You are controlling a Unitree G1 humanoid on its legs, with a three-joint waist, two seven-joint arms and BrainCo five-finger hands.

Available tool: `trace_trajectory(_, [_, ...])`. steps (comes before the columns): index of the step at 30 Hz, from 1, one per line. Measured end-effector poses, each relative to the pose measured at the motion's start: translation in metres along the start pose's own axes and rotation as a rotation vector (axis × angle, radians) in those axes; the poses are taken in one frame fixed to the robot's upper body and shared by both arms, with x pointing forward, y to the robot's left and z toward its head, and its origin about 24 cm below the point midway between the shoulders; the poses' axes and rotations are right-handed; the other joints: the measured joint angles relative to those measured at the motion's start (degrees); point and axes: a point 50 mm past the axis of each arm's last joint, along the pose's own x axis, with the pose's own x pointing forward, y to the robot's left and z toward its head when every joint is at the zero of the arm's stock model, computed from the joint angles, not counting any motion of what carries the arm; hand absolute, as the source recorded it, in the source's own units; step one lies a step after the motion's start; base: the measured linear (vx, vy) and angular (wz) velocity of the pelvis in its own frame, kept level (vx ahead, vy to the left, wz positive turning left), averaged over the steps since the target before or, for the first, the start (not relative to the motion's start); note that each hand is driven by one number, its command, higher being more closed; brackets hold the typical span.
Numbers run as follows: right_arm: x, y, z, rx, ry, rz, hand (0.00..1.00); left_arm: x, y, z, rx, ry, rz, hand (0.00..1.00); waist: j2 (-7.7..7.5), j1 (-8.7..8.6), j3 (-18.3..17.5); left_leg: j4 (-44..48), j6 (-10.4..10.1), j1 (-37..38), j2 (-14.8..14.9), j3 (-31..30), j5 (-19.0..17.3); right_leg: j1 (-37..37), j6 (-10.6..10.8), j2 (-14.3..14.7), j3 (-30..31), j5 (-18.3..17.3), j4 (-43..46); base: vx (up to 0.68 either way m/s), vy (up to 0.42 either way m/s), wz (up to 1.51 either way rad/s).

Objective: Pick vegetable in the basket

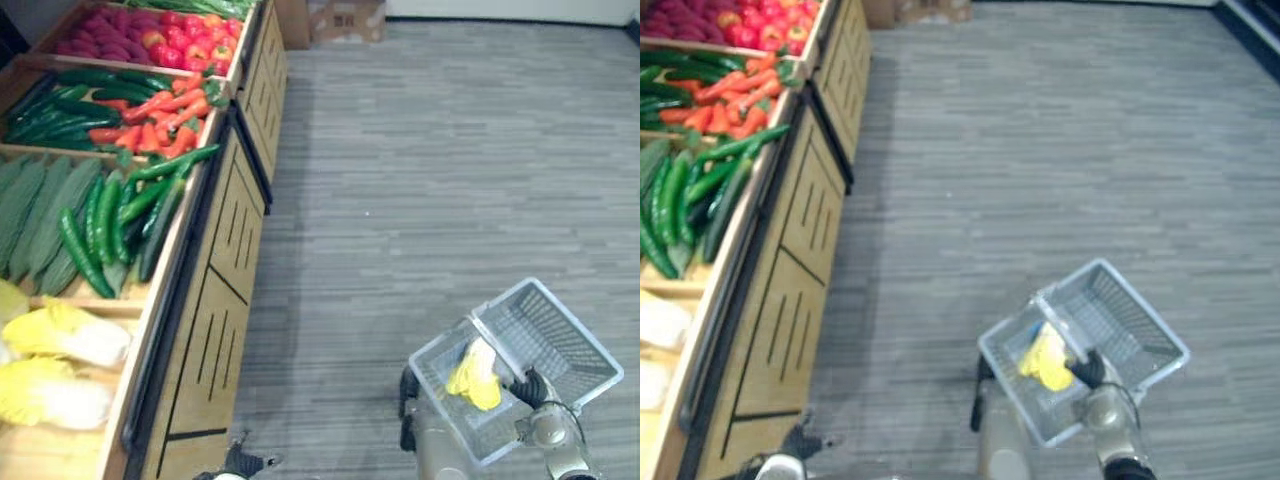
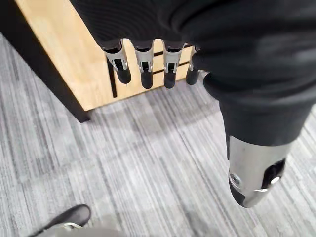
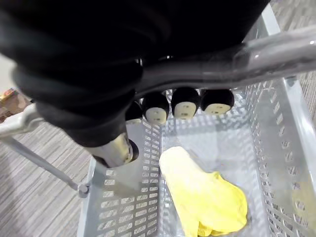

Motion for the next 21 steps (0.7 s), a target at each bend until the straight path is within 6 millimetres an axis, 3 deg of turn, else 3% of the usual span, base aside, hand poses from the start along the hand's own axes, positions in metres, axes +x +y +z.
trace_trajectory(3, [-0.006,0.001,-0.013,0.012,0.041,-0.003,1.00,0.000,-0.003,0.004,-0.007,-0.009,-0.003,0.00,0.38,-0.16,-0.29,8.58,-1.97,-3.09,2.22,-4.04,5.75,1.05,-1.86,0.62,-3.07,-6.04,5.64,0.45,-0.285,0.29])
trace_trajectory(5, [-0.009,0.002,-0.018,0.012,0.056,0.001,1.00,-0.001,-0.007,0.003,-0.014,-0.004,-0.011,0.00,0.38,-0.11,-0.33,18.26,-2.83,-7.83,2.28,-6.22,12.90,3.25,-2.32,0.58,-4.05,-8.86,6.21,0.39,-0.229,0.30])
trace_trajectory(6, [-0.012,0.003,-0.023,0.008,0.071,0.008,1.00,-0.003,-0.012,0.001,-0.021,0.006,-0.023,0.00,0.52,-0.02,-0.24,25.73,-3.15,-11.37,2.38,-6.72,21.40,6.10,-2.60,0.67,-4.57,-10.36,5.34,0.41,-0.191,0.21])
trace_trajectory(7, [-0.015,0.004,-0.028,-0.001,0.085,0.017,1.00,-0.005,-0.016,-0.001,-0.023,0.013,-0.034,0.00,0.21,0.42,0.04,33.76,-3.87,-14.75,3.40,-6.54,24.51,9.46,-3.01,0.87,-4.81,-11.45,3.44,0.41,-0.174,0.21])
trace_trajectory(9, [-0.016,0.004,-0.031,-0.004,0.099,0.016,1.00,-0.005,-0.013,0.000,-0.031,0.002,-0.022,0.00,0.69,0.63,-0.11,42.52,-3.39,-19.70,4.10,-5.56,18.83,13.29,-3.69,1.08,-5.36,-12.53,1.99,0.38,-0.131,0.13])
trace_trajectory(10, [-0.015,0.002,-0.033,-0.007,0.107,0.008,1.00,-0.004,-0.012,0.002,-0.048,-0.004,-0.011,0.00,-0.15,1.44,0.33,44.42,-1.77,-22.52,4.12,-4.23,15.57,16.17,-3.72,1.08,-5.25,-13.21,0.58,0.35,-0.114,0.04])
trace_trajectory(11, [-0.015,0.001,-0.034,-0.006,0.111,0.006,1.00,-0.004,-0.012,0.004,-0.059,-0.011,-0.006,0.00,0.00,1.88,0.28,43.99,-0.40,-24.58,4.23,-3.21,13.43,17.98,-3.60,1.09,-5.15,-13.66,-0.37,0.30,-0.087,0.00])
trace_trajectory(13, [-0.014,-0.001,-0.034,0.005,0.114,-0.003,1.00,-0.004,-0.012,0.009,-0.077,-0.032,0.009,0.00,0.31,3.26,0.15,37.24,0.91,-29.10,4.20,-1.27,10.43,20.91,-3.20,1.05,-5.09,-14.78,-1.94,0.30,-0.016,-0.04])
trace_trajectory(14, [-0.012,0.000,-0.030,0.011,0.106,-0.003,1.00,-0.004,-0.011,0.010,-0.079,-0.039,0.016,0.00,0.32,3.69,0.15,27.20,1.00,-30.69,3.99,0.18,10.47,22.22,-2.49,0.86,-5.19,-15.41,-2.49,0.24,0.032,-0.06])
trace_trajectory(15, [-0.012,0.000,-0.029,0.012,0.104,-0.003,1.00,-0.004,-0.011,0.011,-0.080,-0.039,0.018,0.00,0.32,3.74,0.15,24.80,1.10,-30.80,3.90,0.44,10.55,22.45,-2.34,0.82,-5.25,-15.52,-2.56,0.25,0.078,0.02])
trace_trajectory(17, [-0.011,0.002,-0.026,0.020,0.095,-0.008,1.00,-0.004,-0.013,0.008,-0.088,-0.021,0.022,0.00,0.39,3.82,0.11,3.99,1.76,-30.32,2.68,3.02,12.92,24.31,-0.73,0.13,-5.69,-17.23,-2.78,0.24,0.125,0.10])
trace_trajectory(19, [-0.011,0.002,-0.026,0.018,0.094,-0.016,1.00,-0.006,-0.016,0.006,-0.089,-0.008,0.016,0.00,0.96,3.89,-0.25,-6.80,1.42,-29.67,1.54,3.32,15.73,25.78,1.10,-0.35,-6.40,-18.84,-2.72,0.32,0.197,0.19])
trace_trajectory(21, [-0.012,0.003,-0.027,0.013,0.100,-0.022,1.00,-0.008,-0.021,0.002,-0.099,0.009,0.011,0.00,1.63,4.53,-0.73,-9.18,1.45,-29.40,1.62,3.53,18.50,27.52,3.28,-0.66,-6.12,-20.60,-2.59,0.43,0.288,0.01])
